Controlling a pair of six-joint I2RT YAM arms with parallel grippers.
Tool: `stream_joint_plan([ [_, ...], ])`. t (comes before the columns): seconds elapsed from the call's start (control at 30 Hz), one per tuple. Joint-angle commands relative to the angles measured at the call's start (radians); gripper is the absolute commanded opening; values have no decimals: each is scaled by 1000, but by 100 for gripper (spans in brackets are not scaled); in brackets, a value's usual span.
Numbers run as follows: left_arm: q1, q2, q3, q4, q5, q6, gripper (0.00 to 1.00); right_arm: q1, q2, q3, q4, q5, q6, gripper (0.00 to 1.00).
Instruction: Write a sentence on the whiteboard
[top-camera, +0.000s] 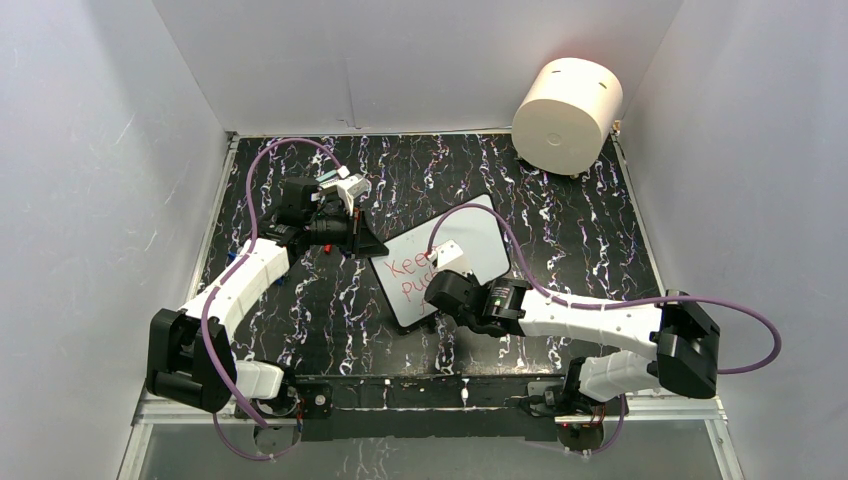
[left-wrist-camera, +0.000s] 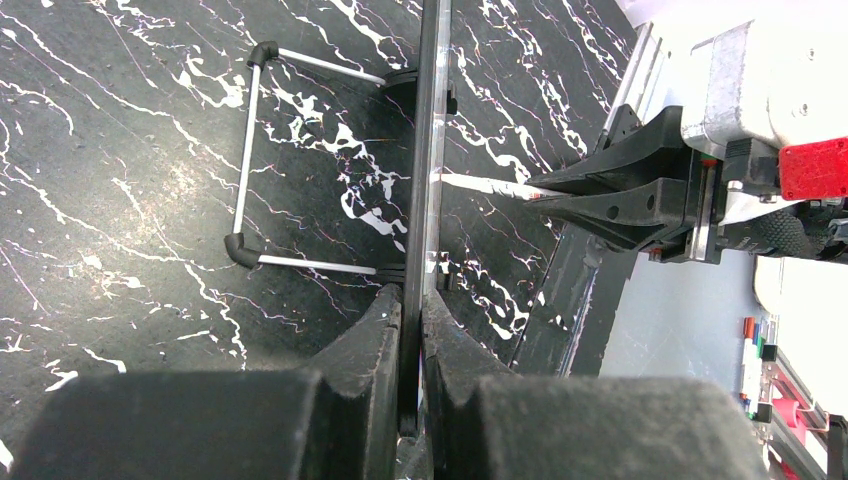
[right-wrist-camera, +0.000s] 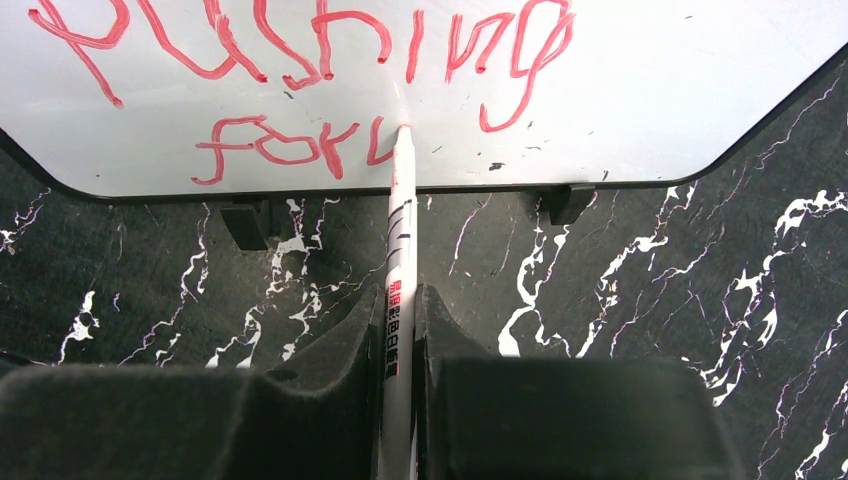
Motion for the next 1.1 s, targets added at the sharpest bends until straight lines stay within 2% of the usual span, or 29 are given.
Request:
stream_joint_plan([
  [0.0,-8,36,-15,-66,-127,26,0,-6,-14,28,49,36,2,0],
  [0.47,-7,37,-16,-65,-127,26,0,-9,9,-19,5,-38,34,0],
  [1.07,-7,38,-15,-65,-125,26,0,-18,-1,-17,17,9,32,0],
])
